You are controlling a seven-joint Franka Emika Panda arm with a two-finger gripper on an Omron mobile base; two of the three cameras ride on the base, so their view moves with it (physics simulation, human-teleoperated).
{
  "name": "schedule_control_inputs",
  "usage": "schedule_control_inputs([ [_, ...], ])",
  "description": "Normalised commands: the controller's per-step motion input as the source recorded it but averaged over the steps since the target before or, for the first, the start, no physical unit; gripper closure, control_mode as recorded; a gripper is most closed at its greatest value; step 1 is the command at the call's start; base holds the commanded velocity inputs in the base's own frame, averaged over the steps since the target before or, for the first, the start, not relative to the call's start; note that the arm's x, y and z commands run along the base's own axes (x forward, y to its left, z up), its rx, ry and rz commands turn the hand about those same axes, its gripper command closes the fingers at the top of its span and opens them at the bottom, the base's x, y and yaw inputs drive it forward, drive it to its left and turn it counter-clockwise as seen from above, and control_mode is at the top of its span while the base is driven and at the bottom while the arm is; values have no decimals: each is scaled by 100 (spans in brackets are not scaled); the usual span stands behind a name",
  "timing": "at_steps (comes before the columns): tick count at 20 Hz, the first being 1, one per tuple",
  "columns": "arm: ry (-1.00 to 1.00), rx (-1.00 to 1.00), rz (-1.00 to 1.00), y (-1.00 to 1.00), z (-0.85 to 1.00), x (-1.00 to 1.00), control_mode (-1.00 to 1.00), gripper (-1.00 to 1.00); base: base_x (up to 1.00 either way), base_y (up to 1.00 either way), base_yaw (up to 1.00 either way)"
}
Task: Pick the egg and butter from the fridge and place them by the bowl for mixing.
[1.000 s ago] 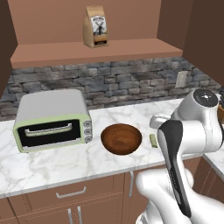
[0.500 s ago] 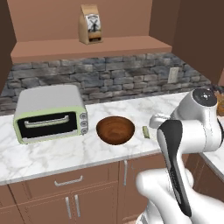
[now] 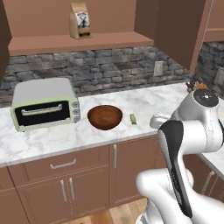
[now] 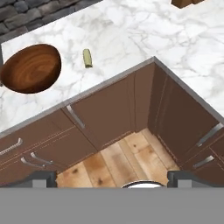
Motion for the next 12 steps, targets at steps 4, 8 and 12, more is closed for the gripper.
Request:
schedule_control_inputs([
  [4, 0, 0, 0, 0, 0, 0, 100, -100, -27, 23, 52],
  [8, 0, 0, 0, 0, 0, 0, 100, -100, -14, 21, 79],
  [12, 0, 0, 0, 0, 0, 0, 100, -100, -4, 10, 99],
])
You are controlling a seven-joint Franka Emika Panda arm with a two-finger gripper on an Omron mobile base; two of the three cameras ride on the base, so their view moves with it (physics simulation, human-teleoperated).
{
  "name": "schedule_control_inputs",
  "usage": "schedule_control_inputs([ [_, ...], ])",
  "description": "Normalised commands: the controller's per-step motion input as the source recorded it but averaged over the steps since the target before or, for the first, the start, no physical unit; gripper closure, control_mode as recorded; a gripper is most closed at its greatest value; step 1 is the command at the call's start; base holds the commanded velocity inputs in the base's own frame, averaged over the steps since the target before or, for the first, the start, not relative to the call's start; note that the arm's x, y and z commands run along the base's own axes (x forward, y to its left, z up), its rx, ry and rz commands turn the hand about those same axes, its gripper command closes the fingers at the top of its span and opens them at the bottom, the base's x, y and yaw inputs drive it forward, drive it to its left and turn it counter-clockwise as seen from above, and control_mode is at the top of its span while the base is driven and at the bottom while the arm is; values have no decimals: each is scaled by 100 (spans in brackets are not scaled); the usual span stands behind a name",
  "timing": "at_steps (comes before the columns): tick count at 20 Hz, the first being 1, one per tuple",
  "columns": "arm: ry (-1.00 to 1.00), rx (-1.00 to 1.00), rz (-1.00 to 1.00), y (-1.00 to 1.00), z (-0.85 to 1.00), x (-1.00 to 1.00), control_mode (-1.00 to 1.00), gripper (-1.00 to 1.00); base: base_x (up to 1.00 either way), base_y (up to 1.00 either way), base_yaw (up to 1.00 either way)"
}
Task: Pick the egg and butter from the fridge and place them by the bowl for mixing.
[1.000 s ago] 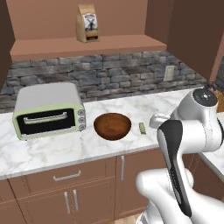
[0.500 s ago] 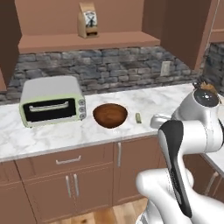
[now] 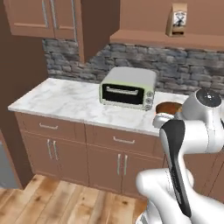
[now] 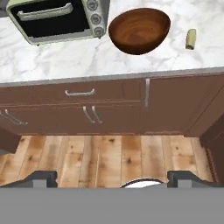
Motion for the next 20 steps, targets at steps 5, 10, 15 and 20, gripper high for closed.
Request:
schedule_control_inputs([
  [5, 0, 0, 0, 0, 0, 0, 100, -100, -1, 0, 100],
  [10, 0, 0, 0, 0, 0, 0, 100, -100, 0, 0, 100],
  [15, 0, 0, 0, 0, 0, 0, 100, -100, -2, 0, 100],
  [20, 0, 0, 0, 0, 0, 0, 100, -100, -2, 0, 100],
])
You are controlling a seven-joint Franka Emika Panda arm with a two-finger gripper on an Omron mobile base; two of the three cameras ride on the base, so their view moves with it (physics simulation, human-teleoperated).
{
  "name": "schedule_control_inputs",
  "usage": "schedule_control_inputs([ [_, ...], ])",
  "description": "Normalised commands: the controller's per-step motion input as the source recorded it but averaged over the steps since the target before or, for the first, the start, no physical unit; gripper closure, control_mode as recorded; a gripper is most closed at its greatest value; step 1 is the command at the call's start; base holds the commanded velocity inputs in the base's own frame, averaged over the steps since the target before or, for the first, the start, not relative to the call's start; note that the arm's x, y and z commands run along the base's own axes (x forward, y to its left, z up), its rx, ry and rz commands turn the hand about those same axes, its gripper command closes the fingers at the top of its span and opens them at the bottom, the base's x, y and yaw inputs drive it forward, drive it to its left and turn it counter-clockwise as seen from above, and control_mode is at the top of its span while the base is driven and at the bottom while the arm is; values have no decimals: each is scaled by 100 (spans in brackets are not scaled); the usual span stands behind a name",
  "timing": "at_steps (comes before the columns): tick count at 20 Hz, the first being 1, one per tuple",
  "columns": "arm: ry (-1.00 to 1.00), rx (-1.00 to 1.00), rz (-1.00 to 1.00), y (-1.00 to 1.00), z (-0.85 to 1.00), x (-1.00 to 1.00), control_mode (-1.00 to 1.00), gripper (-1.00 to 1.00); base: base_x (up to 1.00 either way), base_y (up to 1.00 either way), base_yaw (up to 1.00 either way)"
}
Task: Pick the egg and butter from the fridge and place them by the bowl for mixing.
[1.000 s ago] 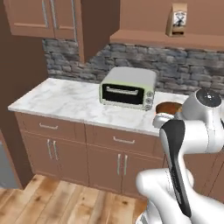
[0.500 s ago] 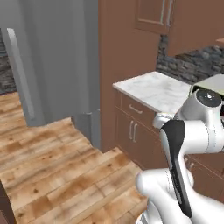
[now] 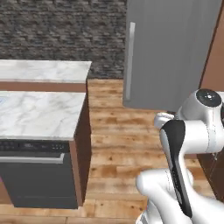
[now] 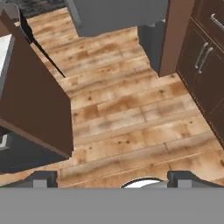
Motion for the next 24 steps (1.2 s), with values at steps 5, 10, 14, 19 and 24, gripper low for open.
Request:
schedule_control_inputs([
  [5, 0, 0, 0, 0, 0, 0, 100, -100, -1, 0, 100],
  [10, 0, 0, 0, 0, 0, 0, 100, -100, 0, 3, 100],
  [14, 0, 0, 0, 0, 0, 0, 100, -100, 8, 4, 90],
  [19, 0, 0, 0, 0, 0, 0, 100, -100, 55, 3, 45],
  [24, 0, 0, 0, 0, 0, 0, 100, -100, 80, 9, 6],
])
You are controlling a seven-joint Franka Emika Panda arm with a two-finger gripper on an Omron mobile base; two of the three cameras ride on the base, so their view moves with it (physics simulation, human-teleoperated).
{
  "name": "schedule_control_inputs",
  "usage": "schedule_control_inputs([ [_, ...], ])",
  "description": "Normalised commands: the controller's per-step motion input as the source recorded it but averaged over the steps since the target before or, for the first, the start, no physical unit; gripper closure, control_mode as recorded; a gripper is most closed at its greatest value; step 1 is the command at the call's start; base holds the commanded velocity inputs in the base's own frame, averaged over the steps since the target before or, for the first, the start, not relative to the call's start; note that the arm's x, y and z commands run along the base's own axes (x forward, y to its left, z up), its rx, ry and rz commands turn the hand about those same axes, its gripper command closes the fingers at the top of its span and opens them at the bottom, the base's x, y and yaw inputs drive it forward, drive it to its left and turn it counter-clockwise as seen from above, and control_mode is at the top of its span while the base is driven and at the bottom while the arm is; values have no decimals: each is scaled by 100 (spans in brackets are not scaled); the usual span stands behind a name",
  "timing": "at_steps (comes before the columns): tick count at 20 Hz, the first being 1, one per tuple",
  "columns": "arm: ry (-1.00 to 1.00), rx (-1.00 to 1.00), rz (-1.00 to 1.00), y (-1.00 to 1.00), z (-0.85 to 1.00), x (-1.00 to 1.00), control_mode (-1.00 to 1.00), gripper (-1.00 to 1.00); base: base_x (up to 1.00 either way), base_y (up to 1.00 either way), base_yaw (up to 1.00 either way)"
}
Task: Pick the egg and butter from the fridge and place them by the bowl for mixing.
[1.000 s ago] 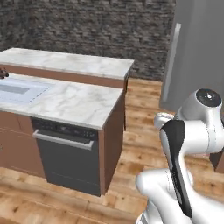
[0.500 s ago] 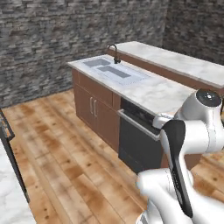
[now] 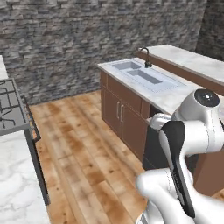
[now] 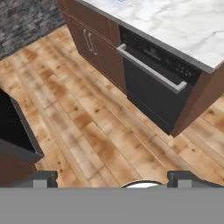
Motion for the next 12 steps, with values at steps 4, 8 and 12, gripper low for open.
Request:
schedule_control_inputs([
  [4, 0, 0, 0, 0, 0, 0, 100, -100, 79, 13, 3],
  [8, 0, 0, 0, 0, 0, 0, 100, -100, 79, 15, 0],
  [12, 0, 0, 0, 0, 0, 0, 100, -100, 80, 15, 0],
])
